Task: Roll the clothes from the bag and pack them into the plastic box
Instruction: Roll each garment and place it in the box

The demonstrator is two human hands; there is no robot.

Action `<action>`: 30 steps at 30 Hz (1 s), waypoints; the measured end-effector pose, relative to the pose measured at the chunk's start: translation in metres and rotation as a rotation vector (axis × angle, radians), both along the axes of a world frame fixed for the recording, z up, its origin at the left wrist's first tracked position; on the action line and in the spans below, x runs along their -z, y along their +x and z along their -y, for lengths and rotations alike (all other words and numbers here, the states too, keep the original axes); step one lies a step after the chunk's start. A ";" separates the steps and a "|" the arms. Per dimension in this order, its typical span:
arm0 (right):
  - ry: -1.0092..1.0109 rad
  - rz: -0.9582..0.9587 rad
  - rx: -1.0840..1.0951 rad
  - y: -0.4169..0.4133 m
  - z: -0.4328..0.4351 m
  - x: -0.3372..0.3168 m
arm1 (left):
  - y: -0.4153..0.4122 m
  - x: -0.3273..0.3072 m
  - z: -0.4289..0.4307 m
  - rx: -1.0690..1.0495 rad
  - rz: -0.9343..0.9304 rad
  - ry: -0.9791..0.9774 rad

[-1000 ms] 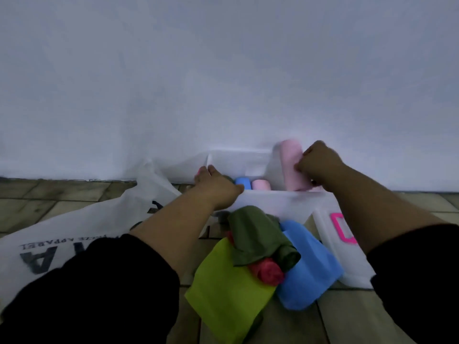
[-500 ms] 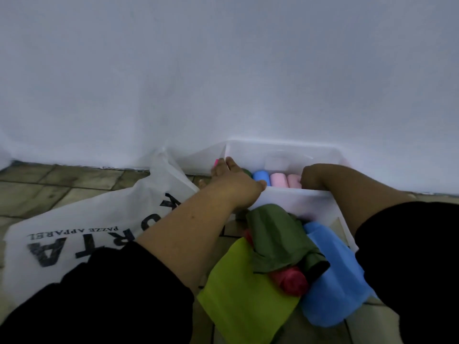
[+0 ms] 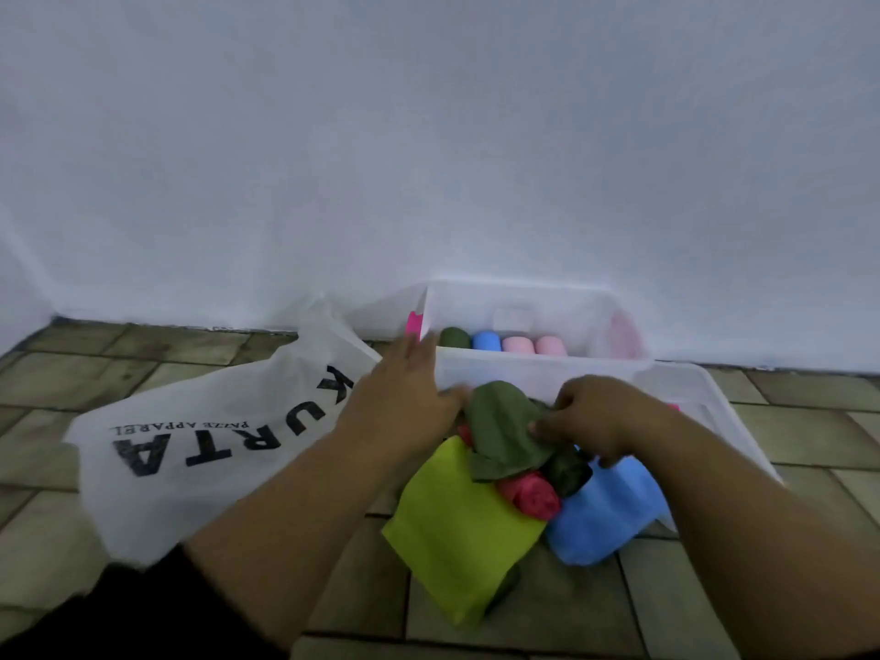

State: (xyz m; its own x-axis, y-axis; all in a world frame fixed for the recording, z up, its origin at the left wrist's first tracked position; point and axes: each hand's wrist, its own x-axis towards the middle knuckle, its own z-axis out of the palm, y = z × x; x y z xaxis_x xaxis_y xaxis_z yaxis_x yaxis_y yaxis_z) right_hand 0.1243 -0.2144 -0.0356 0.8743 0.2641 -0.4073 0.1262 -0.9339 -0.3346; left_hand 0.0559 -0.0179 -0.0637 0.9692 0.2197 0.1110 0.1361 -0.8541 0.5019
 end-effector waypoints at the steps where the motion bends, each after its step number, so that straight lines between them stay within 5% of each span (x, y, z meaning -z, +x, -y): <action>1: 0.006 -0.029 0.033 -0.004 0.001 0.005 | -0.021 0.003 0.000 0.020 -0.049 0.009; 5: 0.064 -0.073 0.117 -0.007 -0.006 0.017 | -0.091 0.041 0.001 0.114 -0.660 0.255; 8: 0.180 -0.119 0.206 -0.007 -0.007 0.020 | -0.112 0.068 0.000 0.069 -0.777 0.233; 13: 0.495 -0.121 0.346 -0.021 0.002 0.011 | -0.109 0.076 -0.005 0.074 -0.721 0.240; 18: 0.308 0.532 -0.007 -0.078 -0.003 0.009 | -0.112 0.079 -0.008 0.073 -0.648 0.312; 22: 0.180 0.843 -0.359 -0.149 -0.002 0.040 | -0.118 0.068 -0.020 0.132 -0.588 0.306; 27: 0.107 0.841 -0.617 -0.203 0.001 0.091 | -0.121 0.021 -0.052 -0.076 -0.225 -0.100; 30: 0.140 0.730 -0.611 -0.212 0.000 0.105 | -0.134 0.010 -0.030 0.131 -0.134 -0.243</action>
